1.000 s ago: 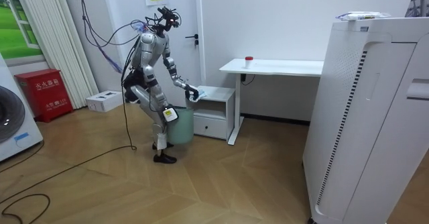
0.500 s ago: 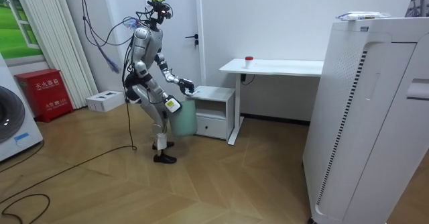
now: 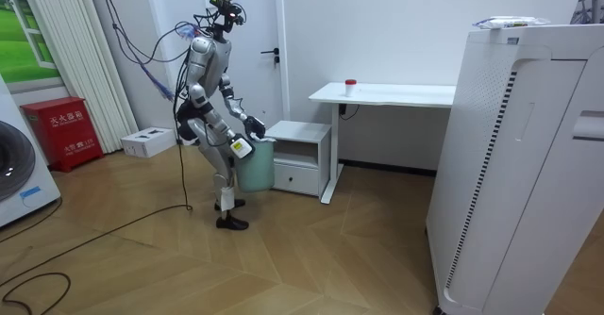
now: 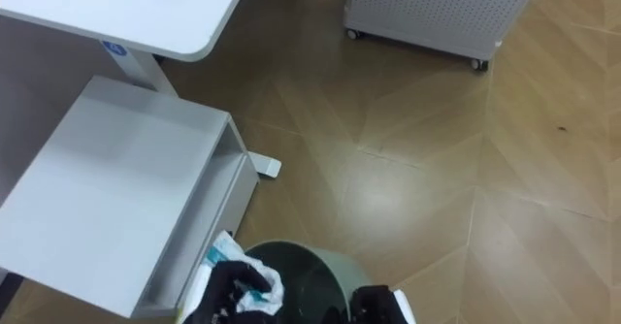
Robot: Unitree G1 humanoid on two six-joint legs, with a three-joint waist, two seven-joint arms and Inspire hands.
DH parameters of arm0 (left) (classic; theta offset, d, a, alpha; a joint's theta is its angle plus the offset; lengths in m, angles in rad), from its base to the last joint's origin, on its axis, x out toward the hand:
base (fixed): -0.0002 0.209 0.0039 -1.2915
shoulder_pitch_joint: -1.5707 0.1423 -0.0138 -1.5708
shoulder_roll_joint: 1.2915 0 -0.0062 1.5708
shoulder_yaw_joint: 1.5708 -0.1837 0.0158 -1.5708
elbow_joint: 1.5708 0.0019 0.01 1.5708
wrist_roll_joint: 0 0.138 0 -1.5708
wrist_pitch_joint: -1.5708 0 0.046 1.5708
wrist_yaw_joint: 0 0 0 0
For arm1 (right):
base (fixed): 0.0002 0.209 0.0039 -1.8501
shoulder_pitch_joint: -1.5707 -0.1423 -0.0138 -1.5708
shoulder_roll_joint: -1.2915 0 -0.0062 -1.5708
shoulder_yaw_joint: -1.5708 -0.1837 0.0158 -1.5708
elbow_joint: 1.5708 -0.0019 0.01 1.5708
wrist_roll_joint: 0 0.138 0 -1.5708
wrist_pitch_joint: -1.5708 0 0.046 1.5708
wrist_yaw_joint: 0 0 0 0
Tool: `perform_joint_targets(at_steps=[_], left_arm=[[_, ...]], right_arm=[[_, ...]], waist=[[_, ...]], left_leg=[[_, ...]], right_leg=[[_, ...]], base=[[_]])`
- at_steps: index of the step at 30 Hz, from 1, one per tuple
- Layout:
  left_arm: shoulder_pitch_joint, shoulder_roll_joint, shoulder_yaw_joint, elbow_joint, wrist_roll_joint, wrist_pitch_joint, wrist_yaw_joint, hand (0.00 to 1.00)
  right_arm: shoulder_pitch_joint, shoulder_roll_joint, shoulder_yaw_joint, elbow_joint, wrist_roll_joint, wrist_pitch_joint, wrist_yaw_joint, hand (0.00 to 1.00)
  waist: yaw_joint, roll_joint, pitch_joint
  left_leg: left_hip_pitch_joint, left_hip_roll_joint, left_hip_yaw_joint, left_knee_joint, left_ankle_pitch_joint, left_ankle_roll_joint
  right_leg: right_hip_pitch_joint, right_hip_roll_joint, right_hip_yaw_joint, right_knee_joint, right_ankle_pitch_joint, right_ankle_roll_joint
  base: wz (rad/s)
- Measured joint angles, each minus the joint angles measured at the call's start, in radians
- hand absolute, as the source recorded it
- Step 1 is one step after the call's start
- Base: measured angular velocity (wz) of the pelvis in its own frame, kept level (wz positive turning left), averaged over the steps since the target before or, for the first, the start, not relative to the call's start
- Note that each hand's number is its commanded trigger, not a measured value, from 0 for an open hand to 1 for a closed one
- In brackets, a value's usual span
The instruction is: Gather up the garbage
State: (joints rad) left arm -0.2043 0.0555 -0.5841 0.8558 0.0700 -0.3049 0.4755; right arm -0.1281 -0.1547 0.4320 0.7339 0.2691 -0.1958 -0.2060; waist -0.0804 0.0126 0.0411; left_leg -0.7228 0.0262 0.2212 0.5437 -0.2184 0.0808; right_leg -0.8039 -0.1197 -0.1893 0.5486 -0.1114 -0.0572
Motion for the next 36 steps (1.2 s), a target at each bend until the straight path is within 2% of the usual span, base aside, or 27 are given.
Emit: perform_joint_targets(at_steps=[1,2,3,4,12,16,28,36], left_arm=[[0.005,-0.002,-0.001,0.0,0.0,0.0,-0.021,1.0],[0.007,-0.002,-0.009,0.0,-0.001,0.0,-0.042,0.92],[0.008,-0.002,-0.011,0.0,-0.001,0.0,-0.054,0.6],[0.011,-0.002,-0.014,0.0,-0.001,0.0,-0.074,0.01],[0.019,-0.007,-0.017,-0.002,-0.001,0.0,-0.161,0.0],[0.027,-0.008,-0.017,0.002,-0.001,0.001,-0.198,0.0],[0.05,-0.008,-0.019,0.002,-0.001,0.016,-0.291,0.0],[0.053,-0.013,-0.022,0.002,-0.001,0.017,-0.313,0.0]], right_arm=[[0.0,0.002,-0.004,0.0,0.0,0.0,0.0,1.0],[0.001,0.003,-0.005,0.0,0.001,0.0,-0.002,1.0],[0.001,0.003,-0.005,0.0,0.001,0.0,-0.003,1.0],[0.0,0.005,-0.005,0.0,0.002,0.0,-0.008,1.0],[0.001,0.015,-0.004,0.0,0.001,0.0,-0.033,1.0],[0.002,0.035,-0.002,0.0,0.003,0.0,-0.033,1.0],[0.015,0.03,0.005,0.006,0.036,0.002,-0.03,1.0],[0.008,0.042,0.006,0.005,0.044,0.001,-0.03,1.0]], waist=[[0.0,0.0,-0.0001],[0.0,-0.001,-0.0006],[0.0,-0.001,-0.0008],[0.0,-0.002,-0.001],[-0.001,-0.009,-0.0044],[0.0,-0.017,-0.0051],[0.005,-0.017,-0.0051],[0.012,-0.017,-0.0051]], left_leg=[[0.0,0.0,0.0,-0.002,0.0,0.0],[0.0,-0.001,0.0,-0.004,0.0,0.001],[0.0,-0.001,0.0,-0.004,0.0,0.001],[0.0,-0.002,0.0,-0.005,0.001,0.001],[0.0,-0.002,0.0,-0.009,0.001,0.001],[0.001,-0.001,0.0,-0.007,0.0,0.001],[0.001,0.0,0.0,-0.007,0.0,0.001],[0.001,0.0,0.0,-0.007,0.0,0.001]], right_leg=[[0.0,0.0,0.0,0.001,0.0,0.0],[0.0,0.0,0.0,0.0,0.0,0.001],[0.0,0.0,0.0,0.0,0.0,0.001],[0.0,-0.001,0.0,-0.002,-0.001,0.002],[0.001,0.0,0.0,-0.006,-0.001,0.003],[0.001,0.0,0.0,-0.009,-0.001,0.003],[0.002,0.001,-0.001,-0.015,0.001,0.004],[0.002,0.001,-0.001,-0.015,0.001,0.004]], base=[[0.0],[0.0],[0.0],[0.0],[0.0],[0.0],[0.0],[0.0]])
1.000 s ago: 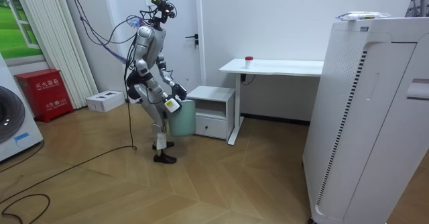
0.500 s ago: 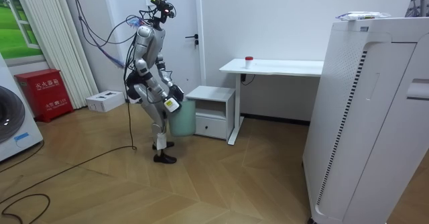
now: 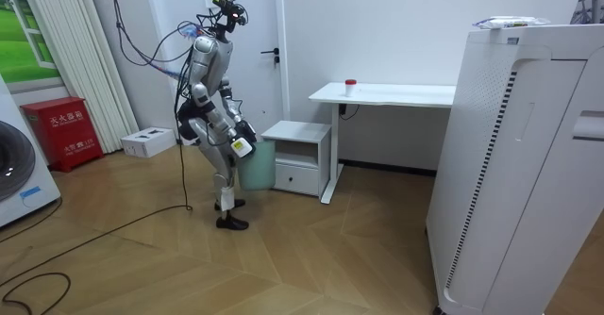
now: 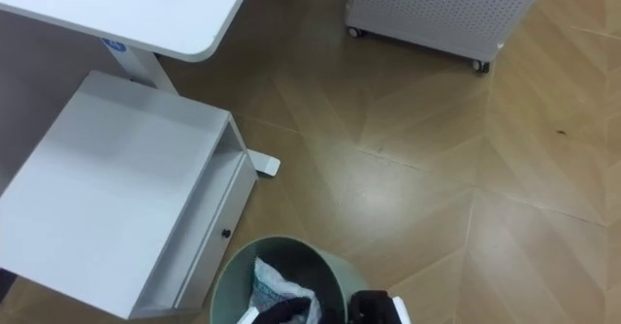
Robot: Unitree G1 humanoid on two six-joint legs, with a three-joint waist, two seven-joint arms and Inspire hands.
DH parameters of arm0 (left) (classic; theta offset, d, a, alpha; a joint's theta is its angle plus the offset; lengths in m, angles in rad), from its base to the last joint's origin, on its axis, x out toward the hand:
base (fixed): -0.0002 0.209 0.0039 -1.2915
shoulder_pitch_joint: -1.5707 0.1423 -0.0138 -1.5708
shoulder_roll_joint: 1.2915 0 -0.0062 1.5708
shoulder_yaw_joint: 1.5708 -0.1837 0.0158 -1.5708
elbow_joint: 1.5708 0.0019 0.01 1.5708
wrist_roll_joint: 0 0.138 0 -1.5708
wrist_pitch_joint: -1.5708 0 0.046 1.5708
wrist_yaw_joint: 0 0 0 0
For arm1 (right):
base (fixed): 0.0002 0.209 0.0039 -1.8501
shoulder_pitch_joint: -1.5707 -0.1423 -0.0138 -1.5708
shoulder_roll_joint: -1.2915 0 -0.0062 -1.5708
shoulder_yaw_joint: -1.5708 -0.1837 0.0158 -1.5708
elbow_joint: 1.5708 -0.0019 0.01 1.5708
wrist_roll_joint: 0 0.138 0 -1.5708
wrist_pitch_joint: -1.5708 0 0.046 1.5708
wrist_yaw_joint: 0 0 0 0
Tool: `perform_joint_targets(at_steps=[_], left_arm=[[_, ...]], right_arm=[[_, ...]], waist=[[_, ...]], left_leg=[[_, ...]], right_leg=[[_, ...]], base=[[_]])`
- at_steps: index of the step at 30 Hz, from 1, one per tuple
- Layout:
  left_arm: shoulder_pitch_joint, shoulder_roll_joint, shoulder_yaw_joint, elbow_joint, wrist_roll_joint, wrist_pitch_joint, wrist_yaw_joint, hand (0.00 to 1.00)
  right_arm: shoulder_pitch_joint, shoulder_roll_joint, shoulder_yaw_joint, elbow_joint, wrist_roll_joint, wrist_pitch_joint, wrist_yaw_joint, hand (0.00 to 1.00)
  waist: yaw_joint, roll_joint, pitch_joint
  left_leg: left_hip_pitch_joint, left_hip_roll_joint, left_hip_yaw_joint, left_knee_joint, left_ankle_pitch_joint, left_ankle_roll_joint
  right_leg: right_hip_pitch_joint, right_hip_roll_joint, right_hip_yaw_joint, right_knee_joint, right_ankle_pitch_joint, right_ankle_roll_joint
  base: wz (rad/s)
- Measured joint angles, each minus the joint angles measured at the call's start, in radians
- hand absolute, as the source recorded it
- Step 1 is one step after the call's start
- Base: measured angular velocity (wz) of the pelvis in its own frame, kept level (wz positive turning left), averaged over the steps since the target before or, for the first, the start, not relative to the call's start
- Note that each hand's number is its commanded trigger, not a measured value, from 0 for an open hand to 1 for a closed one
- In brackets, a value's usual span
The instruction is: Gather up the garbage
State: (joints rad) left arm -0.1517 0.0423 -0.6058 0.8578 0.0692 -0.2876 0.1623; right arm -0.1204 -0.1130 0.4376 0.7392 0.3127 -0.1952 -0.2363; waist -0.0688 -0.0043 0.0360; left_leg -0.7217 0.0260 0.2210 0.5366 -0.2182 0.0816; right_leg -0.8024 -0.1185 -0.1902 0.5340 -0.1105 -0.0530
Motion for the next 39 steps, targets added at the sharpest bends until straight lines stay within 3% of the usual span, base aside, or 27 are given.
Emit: perform_joint_targets(at_steps=[23,29,35,39], left_arm=[[-0.008,-0.001,0.012,0.0,0.001,0.02,-0.038,0.0],[-0.008,0.002,0.013,0.014,0.002,0.02,-0.034,0.0],[0.004,0.026,0.058,0.017,0.004,0.02,-0.034,0.0],[0.004,0.054,0.085,0.002,0.0,0.012,-0.014,0.0]], right_arm=[[0.004,0.001,0.0,0.0,-0.003,0.0,0.032,1.0],[-0.003,-0.02,-0.009,0.002,0.009,0.0,0.044,1.0],[-0.003,-0.04,-0.032,0.004,-0.018,-0.001,0.054,1.0],[-0.004,-0.053,-0.048,0.049,-0.006,-0.024,0.048,1.0]], waist=[[0.025,0.001,0.0003],[0.045,0.002,0.0015],[0.05,0.003,0.0025],[0.049,0.003,0.0046]], left_leg=[[0.001,0.0,0.0,0.0,0.0,0.0],[0.025,-0.001,0.001,-0.006,0.0,0.0],[0.094,-0.001,-0.001,-0.016,-0.004,-0.002],[0.171,-0.003,-0.001,-0.048,-0.005,-0.004]], right_leg=[[0.001,0.001,0.001,0.0,0.0,0.0],[0.02,0.0,0.003,0.002,-0.003,0.0],[0.09,0.0,-0.002,-0.004,-0.012,0.002],[0.165,0.002,-0.007,-0.028,-0.014,0.005]], base=[[0.0],[0.0],[0.01],[0.0]])
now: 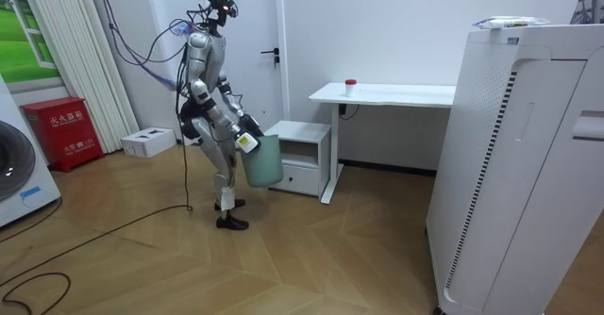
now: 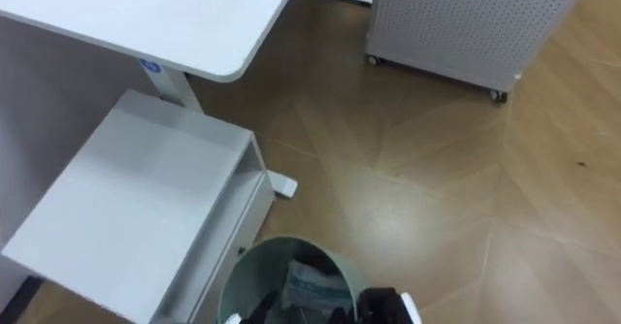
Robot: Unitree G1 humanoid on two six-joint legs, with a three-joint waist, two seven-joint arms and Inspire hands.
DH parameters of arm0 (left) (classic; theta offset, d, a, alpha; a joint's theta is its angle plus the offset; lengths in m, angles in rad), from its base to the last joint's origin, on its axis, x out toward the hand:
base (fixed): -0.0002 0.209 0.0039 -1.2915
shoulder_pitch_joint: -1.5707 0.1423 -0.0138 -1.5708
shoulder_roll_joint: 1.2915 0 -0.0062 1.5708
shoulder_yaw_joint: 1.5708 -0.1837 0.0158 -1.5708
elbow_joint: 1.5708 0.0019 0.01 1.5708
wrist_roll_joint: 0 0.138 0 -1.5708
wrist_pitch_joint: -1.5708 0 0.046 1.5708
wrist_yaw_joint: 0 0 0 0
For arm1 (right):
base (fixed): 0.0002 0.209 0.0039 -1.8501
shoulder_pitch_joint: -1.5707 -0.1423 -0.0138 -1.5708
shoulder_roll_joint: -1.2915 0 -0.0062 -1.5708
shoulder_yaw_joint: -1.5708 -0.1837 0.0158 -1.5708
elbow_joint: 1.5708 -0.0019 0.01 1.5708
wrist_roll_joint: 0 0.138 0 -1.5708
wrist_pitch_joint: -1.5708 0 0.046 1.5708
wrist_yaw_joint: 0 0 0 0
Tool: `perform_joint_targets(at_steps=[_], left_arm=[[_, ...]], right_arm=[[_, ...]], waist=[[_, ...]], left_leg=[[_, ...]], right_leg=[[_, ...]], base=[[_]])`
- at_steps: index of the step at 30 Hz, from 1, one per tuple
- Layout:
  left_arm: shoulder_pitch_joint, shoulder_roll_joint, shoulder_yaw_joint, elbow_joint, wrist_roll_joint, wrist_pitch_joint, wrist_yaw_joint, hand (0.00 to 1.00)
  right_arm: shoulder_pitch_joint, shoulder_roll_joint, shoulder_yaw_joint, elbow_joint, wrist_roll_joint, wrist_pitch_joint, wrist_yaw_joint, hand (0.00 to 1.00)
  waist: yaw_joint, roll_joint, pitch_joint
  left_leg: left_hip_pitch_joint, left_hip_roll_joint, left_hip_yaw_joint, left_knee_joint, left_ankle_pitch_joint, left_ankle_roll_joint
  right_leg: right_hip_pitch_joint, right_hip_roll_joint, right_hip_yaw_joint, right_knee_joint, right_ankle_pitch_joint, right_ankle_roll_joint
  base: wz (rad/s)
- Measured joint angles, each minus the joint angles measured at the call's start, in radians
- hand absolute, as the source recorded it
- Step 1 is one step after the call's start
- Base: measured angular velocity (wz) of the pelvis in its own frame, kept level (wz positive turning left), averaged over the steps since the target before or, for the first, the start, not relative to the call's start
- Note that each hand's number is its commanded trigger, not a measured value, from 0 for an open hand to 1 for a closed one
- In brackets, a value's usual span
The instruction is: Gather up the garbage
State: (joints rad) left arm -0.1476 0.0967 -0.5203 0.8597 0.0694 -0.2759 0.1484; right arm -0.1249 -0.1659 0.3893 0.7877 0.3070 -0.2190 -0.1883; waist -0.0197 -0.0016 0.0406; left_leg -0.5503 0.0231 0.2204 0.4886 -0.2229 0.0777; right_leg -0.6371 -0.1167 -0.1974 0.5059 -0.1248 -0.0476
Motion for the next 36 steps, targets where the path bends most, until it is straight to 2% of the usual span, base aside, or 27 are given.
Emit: perform_joint_targets(at_steps=[5,8,10,14,16,21,24,26,29,34,36], left_arm=[[0.02,0.02,0.068,-0.043,0.013,-0.043,0.059,0.0],[0.047,0.03,0.091,-0.083,0.014,-0.052,0.088,0.0],[0.082,0.047,0.116,-0.148,0.059,-0.053,0.114,0.0],[0.117,0.048,0.177,-0.223,0.125,-0.06,0.15,0.0],[0.136,0.055,0.194,-0.262,0.139,-0.063,0.175,0.0],[0.196,0.075,0.216,-0.384,0.212,-0.067,0.214,0.0],[0.224,0.078,0.24,-0.423,0.219,-0.081,0.246,0.0],[0.241,0.082,0.249,-0.448,0.22,-0.083,0.271,0.0],[0.238,0.084,0.277,-0.471,0.219,-0.09,0.302,0.0],[0.233,0.085,0.297,-0.49,0.217,-0.104,0.333,0.0],[0.234,0.085,0.3,-0.49,0.217,-0.105,0.349,0.0]], right_arm=[[0.006,-0.006,-0.051,0.027,0.018,-0.011,-0.003,1.0],[0.014,-0.005,-0.082,0.04,0.018,-0.019,-0.003,1.0],[0.042,-0.006,-0.101,0.051,0.02,-0.033,0.002,1.0],[0.098,-0.006,-0.126,0.049,0.016,-0.041,0.008,1.0],[0.117,-0.013,-0.141,0.049,0.016,-0.041,0.013,1.0],[0.163,-0.028,-0.165,0.046,-0.038,-0.041,0.022,1.0],[0.202,-0.026,-0.178,0.026,-0.059,-0.041,0.027,1.0],[0.222,-0.025,-0.192,0.024,-0.07,-0.044,0.029,1.0],[0.232,-0.023,-0.229,0.037,-0.08,-0.045,0.036,1.0],[0.252,-0.019,-0.264,0.045,-0.077,-0.045,0.037,1.0],[0.257,-0.013,-0.269,0.055,-0.077,-0.044,0.038,1.0]], waist=[[0.001,0.001,0.0004],[0.0,0.002,0.0003],[0.0,0.002,0.0],[-0.002,0.002,-0.0024],[-0.003,0.0,-0.0085],[-0.004,-0.003,-0.014],[-0.005,-0.007,-0.0292],[-0.015,-0.012,-0.034],[-0.031,-0.014,-0.035],[-0.038,-0.015,-0.0339],[-0.047,-0.02,-0.0291]], left_leg=[[0.087,0.006,0.0,-0.035,-0.003,-0.005],[0.137,0.005,0.0,-0.061,-0.002,-0.006],[0.2,0.004,0.0,-0.103,-0.003,-0.011],[0.27,0.001,0.0,-0.152,0.0,-0.015],[0.317,0.001,0.001,-0.176,0.0,-0.016],[0.411,0.001,-0.001,-0.204,0.0,-0.016],[0.472,0.0,-0.004,-0.234,0.0,-0.016],[0.504,-0.001,-0.005,-0.248,0.0,-0.017],[0.553,-0.004,-0.005,-0.277,0.0,-0.017],[0.568,-0.013,-0.001,-0.289,0.0,-0.017],[0.582,-0.013,0.006,-0.291,-0.001,-0.018]], right_leg=[[0.093,0.018,0.0,-0.053,0.005,0.005],[0.143,0.024,0.0,-0.081,0.007,0.009],[0.203,0.032,-0.001,-0.118,0.009,0.015],[0.272,0.042,0.001,-0.162,0.011,0.022],[0.316,0.049,0.003,-0.185,0.01,0.027],[0.404,0.057,0.005,-0.21,0.009,0.029],[0.459,0.062,-0.001,-0.231,0.009,0.029],[0.495,0.065,-0.001,-0.254,0.009,0.03],[0.535,0.067,0.008,-0.267,0.008,0.038],[0.539,0.065,0.03,-0.264,0.007,0.05],[0.546,0.065,0.029,-0.26,0.007,0.05]], base=[[-0.05],[-0.04],[0.0],[-0.05],[-0.06],[-0.07],[-0.13],[-0.03],[0.03],[-0.07],[-0.09]])
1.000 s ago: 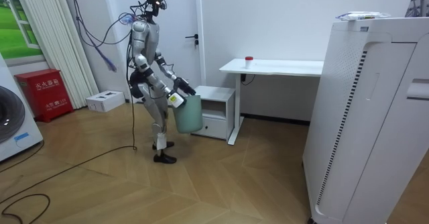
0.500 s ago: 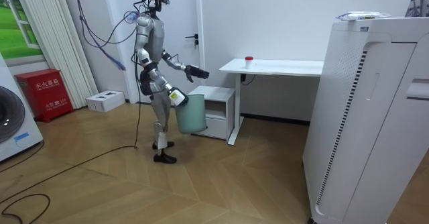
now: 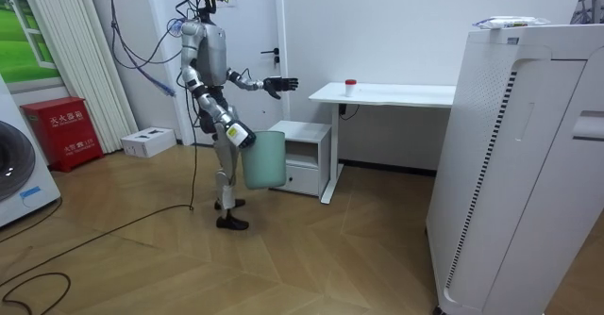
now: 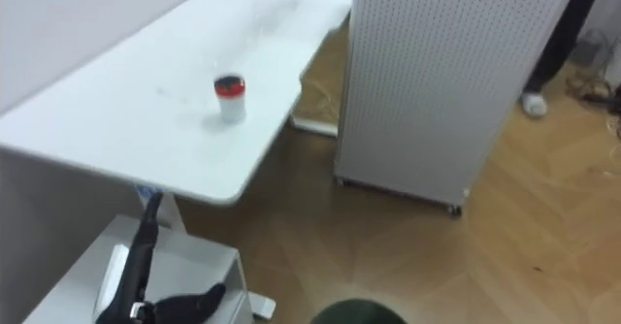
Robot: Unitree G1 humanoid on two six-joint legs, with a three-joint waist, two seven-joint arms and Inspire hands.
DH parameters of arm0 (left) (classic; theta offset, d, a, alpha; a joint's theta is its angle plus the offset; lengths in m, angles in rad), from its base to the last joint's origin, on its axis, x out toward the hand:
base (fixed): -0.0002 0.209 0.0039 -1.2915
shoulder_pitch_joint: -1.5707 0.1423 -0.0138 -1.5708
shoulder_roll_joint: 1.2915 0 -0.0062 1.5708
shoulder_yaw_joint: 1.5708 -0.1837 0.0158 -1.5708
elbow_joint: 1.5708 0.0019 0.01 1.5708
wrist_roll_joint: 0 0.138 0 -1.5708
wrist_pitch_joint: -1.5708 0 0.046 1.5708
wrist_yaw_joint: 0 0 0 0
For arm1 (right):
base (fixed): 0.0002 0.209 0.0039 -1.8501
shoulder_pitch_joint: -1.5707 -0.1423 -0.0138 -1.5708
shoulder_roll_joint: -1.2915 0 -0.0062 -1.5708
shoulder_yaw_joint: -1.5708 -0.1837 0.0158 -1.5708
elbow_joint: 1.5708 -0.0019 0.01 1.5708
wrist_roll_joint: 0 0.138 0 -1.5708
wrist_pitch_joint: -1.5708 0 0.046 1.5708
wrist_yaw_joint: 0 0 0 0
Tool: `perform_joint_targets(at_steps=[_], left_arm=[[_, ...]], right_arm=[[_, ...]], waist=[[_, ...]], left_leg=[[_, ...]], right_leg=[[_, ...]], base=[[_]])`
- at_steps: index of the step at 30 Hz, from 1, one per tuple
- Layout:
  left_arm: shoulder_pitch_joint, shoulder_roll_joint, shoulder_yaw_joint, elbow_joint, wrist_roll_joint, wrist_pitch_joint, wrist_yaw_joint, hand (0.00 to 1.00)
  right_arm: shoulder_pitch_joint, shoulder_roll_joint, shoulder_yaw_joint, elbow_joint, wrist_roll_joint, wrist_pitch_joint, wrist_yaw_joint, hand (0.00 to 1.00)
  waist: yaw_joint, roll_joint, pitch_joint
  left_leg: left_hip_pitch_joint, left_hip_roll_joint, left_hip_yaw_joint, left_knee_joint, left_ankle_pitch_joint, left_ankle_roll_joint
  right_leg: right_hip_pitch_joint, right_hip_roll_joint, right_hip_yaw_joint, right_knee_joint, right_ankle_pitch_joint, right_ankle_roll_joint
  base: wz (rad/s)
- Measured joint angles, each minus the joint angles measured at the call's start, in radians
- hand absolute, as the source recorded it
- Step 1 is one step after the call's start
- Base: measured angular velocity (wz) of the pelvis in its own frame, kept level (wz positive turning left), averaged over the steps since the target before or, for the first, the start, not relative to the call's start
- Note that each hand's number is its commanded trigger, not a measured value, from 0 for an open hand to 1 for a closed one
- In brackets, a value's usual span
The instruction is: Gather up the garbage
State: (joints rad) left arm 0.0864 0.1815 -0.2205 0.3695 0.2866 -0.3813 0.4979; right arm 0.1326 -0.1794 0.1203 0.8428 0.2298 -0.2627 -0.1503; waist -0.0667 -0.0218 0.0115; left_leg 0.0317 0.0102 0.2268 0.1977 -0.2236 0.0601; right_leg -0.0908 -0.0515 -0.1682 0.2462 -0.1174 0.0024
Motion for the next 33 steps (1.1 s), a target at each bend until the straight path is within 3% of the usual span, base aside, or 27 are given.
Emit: perform_joint_targets(at_steps=[2,4,7,11,13,18,24,26,28,29,31,32,33], left_arm=[[0.0,0.0,0.008,-0.005,0.0,-0.007,0.015,0.0],[0.0,-0.002,0.034,-0.016,0.001,-0.02,0.029,0.0],[-0.001,-0.004,0.079,-0.017,0.001,-0.026,0.063,0.0],[-0.003,-0.004,0.09,-0.017,0.01,-0.026,0.104,0.0],[-0.004,-0.005,0.086,-0.018,0.009,-0.026,0.121,0.0],[-0.007,-0.004,0.096,-0.031,-0.004,-0.026,0.124,0.0],[-0.003,-0.002,0.103,-0.077,-0.02,-0.026,0.127,0.0],[-0.001,-0.001,0.103,-0.095,-0.021,-0.026,0.125,0.0],[0.016,0.0,0.114,-0.099,-0.022,-0.026,0.126,0.0],[0.025,0.0,0.12,-0.102,-0.023,-0.026,0.126,0.0],[0.056,-0.006,0.135,-0.107,-0.042,-0.026,0.126,0.0],[0.061,-0.007,0.135,-0.107,-0.042,-0.028,0.126,0.0],[0.061,-0.008,0.135,-0.107,-0.042,-0.03,0.126,0.0]], right_arm=[[0.005,0.015,-0.02,0.003,0.0,0.002,0.002,1.0],[0.001,0.018,-0.029,0.003,-0.002,0.002,0.003,1.0],[0.003,0.031,-0.028,0.003,-0.008,0.003,0.017,1.0],[0.008,0.033,-0.025,0.005,-0.01,0.004,0.026,1.0],[0.008,0.034,-0.025,0.016,-0.01,0.004,0.04,1.0],[0.006,0.034,-0.024,0.018,-0.01,0.003,0.068,1.0],[0.005,0.031,-0.025,0.016,-0.032,0.003,0.08,1.0],[0.004,0.029,-0.025,0.016,-0.038,0.003,0.081,1.0],[0.004,0.028,-0.024,0.011,-0.045,0.003,0.086,1.0],[0.004,0.028,-0.024,0.008,-0.047,0.004,0.089,1.0],[0.003,0.022,-0.023,0.005,-0.054,0.005,0.1,1.0],[0.003,0.021,-0.023,0.005,-0.054,0.007,0.101,1.0],[0.002,0.019,-0.022,0.005,-0.054,0.008,0.1,1.0]], waist=[[-0.003,-0.005,0.0043],[0.024,-0.007,0.0044],[0.032,-0.008,0.0035],[0.034,-0.006,0.0035],[0.032,-0.009,0.0039],[0.023,-0.009,0.0052],[0.026,-0.01,0.0031],[0.044,-0.01,0.0021],[0.073,-0.008,0.0004],[0.08,-0.007,-0.0009],[0.107,0.002,-0.0036],[0.107,0.004,-0.0054],[0.109,0.003,-0.0054]], left_leg=[[0.008,0.001,0.02,-0.001,-0.003,-0.001],[0.004,0.006,0.081,0.001,-0.006,-0.001],[0.007,0.014,0.145,0.003,-0.011,-0.001],[0.022,0.028,0.215,0.0,-0.027,0.0],[0.041,0.039,0.273,0.001,-0.032,-0.008],[0.049,0.04,0.277,0.017,-0.037,-0.015],[0.05,0.066,0.289,0.045,-0.052,-0.037],[0.051,0.069,0.261,0.065,-0.057,-0.045],[0.048,0.059,0.115,0.114,-0.058,-0.046],[0.045,0.048,0.068,0.131,-0.058,-0.046],[0.03,0.025,-0.113,0.191,-0.063,-0.048],[0.026,0.013,-0.175,0.17,-0.064,-0.054],[0.016,0.007,-0.192,0.154,-0.061,-0.059]], right_leg=[[-0.004,0.002,-0.004,0.012,0.0,0.0],[-0.04,0.003,-0.001,0.03,0.013,-0.005],[-0.059,0.009,-0.009,0.028,0.036,-0.014],[-0.058,0.007,-0.06,0.035,0.045,-0.023],[-0.051,-0.018,-0.13,0.093,0.008,-0.029],[-0.049,-0.012,-0.134,0.072,0.0,-0.041],[-0.047,0.011,-0.138,0.064,-0.002,-0.054],[-0.049,0.018,-0.129,0.06,-0.007,-0.064],[-0.049,0.038,-0.061,0.064,-0.012,-0.075],[-0.045,0.045,-0.038,0.064,-0.011,-0.078],[-0.028,0.07,0.039,0.064,-0.007,-0.087],[-0.022,0.076,0.067,0.068,-0.011,-0.086],[-0.023,0.077,0.078,0.071,-0.013,-0.085]], base=[[-0.22],[-0.78],[-0.7],[-0.45],[-0.19],[-0.1],[-0.11],[-0.41],[-0.76],[-1.07],[-0.93],[-0.52],[-0.47]])
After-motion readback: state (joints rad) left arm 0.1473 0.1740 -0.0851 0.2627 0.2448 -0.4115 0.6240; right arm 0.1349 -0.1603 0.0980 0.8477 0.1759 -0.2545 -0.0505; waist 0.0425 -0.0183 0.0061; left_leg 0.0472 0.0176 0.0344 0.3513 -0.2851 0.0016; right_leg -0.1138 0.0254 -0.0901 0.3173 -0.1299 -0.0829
